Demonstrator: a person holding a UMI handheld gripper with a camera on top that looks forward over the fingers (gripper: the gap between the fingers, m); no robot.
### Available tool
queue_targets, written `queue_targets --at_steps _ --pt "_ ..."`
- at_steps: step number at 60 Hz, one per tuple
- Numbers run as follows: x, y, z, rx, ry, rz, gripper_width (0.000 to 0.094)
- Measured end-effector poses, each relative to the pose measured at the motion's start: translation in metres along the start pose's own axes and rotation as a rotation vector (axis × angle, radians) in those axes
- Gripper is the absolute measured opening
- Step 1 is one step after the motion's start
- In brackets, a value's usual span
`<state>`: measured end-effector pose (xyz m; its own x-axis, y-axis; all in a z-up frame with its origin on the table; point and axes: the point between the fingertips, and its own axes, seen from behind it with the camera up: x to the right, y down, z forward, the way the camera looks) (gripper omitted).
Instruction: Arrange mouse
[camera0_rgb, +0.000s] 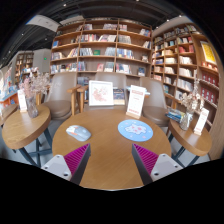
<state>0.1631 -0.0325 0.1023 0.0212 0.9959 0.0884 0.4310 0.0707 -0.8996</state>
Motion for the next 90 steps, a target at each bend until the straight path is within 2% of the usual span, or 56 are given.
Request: queue_targets --at_steps 16,36,69,90 --pt "-0.070 0.008 0.023 -0.014 -0.063 -0.010 0.0854" --pt "-0.117 0.011 0.067 -0.019 -0.110 -0.011 0.0851" --pt "-0.131 0.021 0.170 -0.132 -0.105 -0.039 0.0849" --pt "-0.141 0.003 0.210 -0.144 -0.115 -0.016 0.0854"
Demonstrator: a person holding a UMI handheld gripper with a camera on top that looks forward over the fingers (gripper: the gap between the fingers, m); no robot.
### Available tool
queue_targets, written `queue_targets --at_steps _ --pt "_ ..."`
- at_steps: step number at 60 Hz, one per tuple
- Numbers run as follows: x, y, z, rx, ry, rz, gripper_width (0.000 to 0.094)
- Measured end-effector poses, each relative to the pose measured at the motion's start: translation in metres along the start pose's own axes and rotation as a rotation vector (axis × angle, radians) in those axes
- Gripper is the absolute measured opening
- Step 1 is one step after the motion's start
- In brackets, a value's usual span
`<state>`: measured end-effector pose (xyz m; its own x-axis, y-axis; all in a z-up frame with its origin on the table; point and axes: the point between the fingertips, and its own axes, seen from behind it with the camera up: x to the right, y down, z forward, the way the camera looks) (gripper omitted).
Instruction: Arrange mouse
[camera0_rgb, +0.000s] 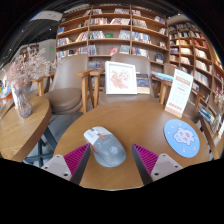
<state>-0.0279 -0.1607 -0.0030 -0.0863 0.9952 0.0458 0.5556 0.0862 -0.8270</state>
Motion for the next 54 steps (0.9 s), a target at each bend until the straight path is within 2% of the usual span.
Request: queue_targets --at_steps 27,40,45,47,48,54 --pt "0.019 -0.024 0.052 -0.023 0.025 0.029 0.0853" --pt "0.019 -0.030 0.062 -0.017 0.010 0.039 0.0821" --pt "0.016 -0.031 0.064 -0.021 -0.005 0.055 0.0757" --pt "0.015 -0.031 0.065 -0.022 -0.007 0.047 0.0690" --pt "0.013 -0.031 0.066 -0.021 -0.014 0.038 0.0488" --pt "0.019 -0.030 0.063 -0.049 0.006 0.038 0.0422"
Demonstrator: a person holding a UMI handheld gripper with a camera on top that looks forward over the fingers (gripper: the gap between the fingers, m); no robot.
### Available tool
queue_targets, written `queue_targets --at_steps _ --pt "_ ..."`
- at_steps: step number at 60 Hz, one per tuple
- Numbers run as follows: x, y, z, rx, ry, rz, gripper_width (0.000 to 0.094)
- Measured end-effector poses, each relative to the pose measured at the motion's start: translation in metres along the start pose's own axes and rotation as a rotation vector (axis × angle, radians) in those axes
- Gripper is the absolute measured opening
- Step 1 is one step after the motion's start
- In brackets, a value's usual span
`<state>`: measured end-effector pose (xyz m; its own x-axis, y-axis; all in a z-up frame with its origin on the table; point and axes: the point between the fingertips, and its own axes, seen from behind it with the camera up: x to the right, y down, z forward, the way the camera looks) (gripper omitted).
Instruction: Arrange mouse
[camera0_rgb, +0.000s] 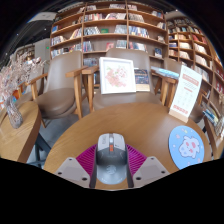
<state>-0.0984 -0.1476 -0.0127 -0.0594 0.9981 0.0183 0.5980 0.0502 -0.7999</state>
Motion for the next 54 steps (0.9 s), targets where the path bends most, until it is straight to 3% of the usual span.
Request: queue_targets --at_steps 15,30,40,54 --pt "0.034 -0.045 -0.053 0.080 -0.011 0.050 0.0412" --pt "0.175 -0.077 -0.088 0.166 0.129 0.047 0.0412" --pt "0.251 -0.039 -0.064 0.090 0.178 0.055 0.0410" --pt "0.269 0.004 -0.030 0.039 0.147 0.107 0.0411"
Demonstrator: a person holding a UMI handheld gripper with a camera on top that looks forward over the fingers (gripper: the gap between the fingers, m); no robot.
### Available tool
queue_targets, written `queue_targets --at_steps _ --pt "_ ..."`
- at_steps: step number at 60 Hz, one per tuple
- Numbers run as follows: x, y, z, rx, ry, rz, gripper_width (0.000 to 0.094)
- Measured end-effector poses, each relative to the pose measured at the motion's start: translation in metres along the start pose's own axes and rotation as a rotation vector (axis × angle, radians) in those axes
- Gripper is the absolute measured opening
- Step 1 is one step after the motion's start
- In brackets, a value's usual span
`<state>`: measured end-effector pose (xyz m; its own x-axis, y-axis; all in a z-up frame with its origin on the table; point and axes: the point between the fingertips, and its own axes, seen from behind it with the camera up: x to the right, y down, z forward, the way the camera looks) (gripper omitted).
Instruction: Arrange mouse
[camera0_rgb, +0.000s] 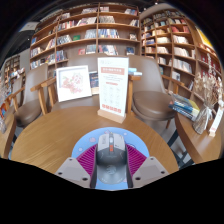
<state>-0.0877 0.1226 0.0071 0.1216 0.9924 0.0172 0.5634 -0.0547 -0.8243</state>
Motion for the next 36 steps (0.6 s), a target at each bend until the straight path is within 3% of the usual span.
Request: queue_targets --at_steps 5,14,20,23,36 --pt "0.002 0.008 0.005 -0.012 0.005 0.004 0.0424" --pt "-0.006 0.014 0.010 -0.032 -0.030 0.030 0.0530" --pt "-0.004 0.004 0.005 -0.001 -0.013 -0.004 0.0867" --pt "-0.004 -0.003 -0.004 0.016 -0.010 -0.015 0.0827" --pt "-0.011 -0.022 -0.101 0.075 0.007 -0.017 0.0856"
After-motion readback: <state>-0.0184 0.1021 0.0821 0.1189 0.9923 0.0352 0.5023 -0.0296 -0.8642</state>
